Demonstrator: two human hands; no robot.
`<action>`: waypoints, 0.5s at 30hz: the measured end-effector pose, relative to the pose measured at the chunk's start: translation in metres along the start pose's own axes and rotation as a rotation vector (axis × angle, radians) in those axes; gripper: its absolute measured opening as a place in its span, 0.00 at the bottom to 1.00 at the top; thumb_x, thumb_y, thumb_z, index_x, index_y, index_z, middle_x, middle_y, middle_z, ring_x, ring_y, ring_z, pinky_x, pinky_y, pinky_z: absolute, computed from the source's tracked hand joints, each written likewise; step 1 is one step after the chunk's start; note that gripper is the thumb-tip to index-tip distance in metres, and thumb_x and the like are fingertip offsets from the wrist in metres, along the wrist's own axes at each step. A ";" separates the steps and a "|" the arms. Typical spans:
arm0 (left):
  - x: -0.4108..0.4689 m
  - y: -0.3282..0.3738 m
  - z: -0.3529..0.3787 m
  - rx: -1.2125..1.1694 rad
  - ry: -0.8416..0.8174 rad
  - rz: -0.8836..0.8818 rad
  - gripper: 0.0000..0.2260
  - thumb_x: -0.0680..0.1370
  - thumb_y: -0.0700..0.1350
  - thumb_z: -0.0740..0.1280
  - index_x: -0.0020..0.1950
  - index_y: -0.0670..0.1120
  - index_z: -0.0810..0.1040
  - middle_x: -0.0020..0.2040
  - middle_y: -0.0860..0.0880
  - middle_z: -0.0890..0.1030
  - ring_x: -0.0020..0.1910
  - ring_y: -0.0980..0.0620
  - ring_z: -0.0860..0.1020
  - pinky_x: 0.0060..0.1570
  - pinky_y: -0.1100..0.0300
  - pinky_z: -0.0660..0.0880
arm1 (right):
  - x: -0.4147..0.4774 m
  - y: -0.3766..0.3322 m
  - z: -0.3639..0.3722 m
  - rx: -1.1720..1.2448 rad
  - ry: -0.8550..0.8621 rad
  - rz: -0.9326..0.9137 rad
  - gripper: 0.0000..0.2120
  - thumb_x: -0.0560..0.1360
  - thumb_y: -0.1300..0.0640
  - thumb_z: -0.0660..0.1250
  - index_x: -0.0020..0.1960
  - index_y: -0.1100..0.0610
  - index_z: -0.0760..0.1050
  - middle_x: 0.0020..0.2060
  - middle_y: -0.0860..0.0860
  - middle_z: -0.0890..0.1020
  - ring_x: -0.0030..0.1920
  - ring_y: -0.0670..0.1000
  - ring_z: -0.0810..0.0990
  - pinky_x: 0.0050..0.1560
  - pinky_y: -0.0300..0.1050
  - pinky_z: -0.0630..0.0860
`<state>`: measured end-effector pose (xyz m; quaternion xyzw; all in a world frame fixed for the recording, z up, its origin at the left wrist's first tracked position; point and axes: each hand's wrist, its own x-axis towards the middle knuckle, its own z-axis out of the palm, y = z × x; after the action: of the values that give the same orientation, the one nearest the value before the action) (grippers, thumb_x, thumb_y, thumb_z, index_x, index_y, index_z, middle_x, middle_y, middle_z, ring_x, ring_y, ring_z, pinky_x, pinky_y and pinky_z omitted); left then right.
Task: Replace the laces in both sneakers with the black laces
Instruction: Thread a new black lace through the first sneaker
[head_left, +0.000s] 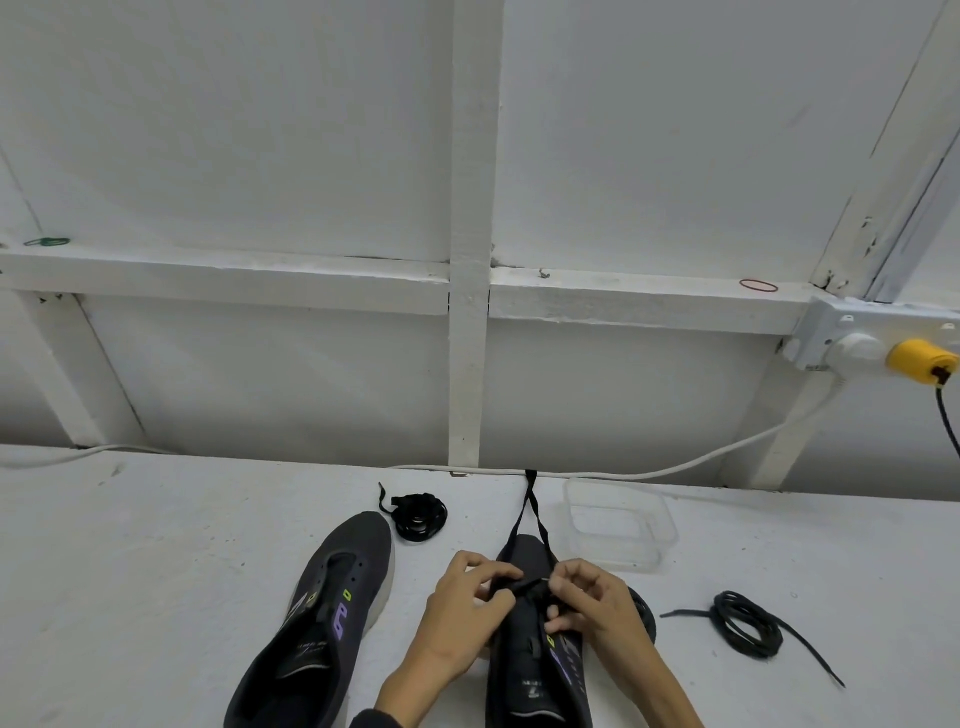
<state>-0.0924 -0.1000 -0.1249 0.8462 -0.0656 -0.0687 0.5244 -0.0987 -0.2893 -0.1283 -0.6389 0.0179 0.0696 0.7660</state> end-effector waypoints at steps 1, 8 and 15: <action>0.000 0.000 -0.001 0.003 0.005 -0.002 0.10 0.74 0.49 0.64 0.49 0.63 0.81 0.56 0.59 0.71 0.52 0.59 0.77 0.50 0.56 0.80 | 0.000 -0.001 0.002 0.010 -0.001 -0.002 0.11 0.69 0.60 0.74 0.44 0.67 0.78 0.35 0.58 0.76 0.33 0.55 0.76 0.35 0.45 0.80; 0.003 0.006 0.000 0.343 0.120 0.164 0.07 0.75 0.58 0.66 0.51 0.61 0.80 0.63 0.68 0.63 0.62 0.65 0.63 0.53 0.62 0.69 | 0.002 -0.019 0.007 -0.086 -0.091 -0.029 0.04 0.74 0.66 0.70 0.45 0.68 0.78 0.38 0.59 0.79 0.37 0.57 0.80 0.42 0.47 0.81; 0.010 -0.001 0.015 0.109 0.237 0.169 0.05 0.77 0.52 0.69 0.44 0.54 0.83 0.54 0.65 0.75 0.58 0.64 0.71 0.51 0.67 0.68 | 0.007 -0.027 0.002 -0.161 -0.008 -0.072 0.08 0.66 0.69 0.77 0.44 0.64 0.83 0.36 0.61 0.81 0.37 0.59 0.83 0.42 0.47 0.81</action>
<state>-0.0855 -0.1148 -0.1326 0.8669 -0.0780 0.0799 0.4858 -0.0879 -0.2915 -0.1028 -0.6985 -0.0139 0.0460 0.7140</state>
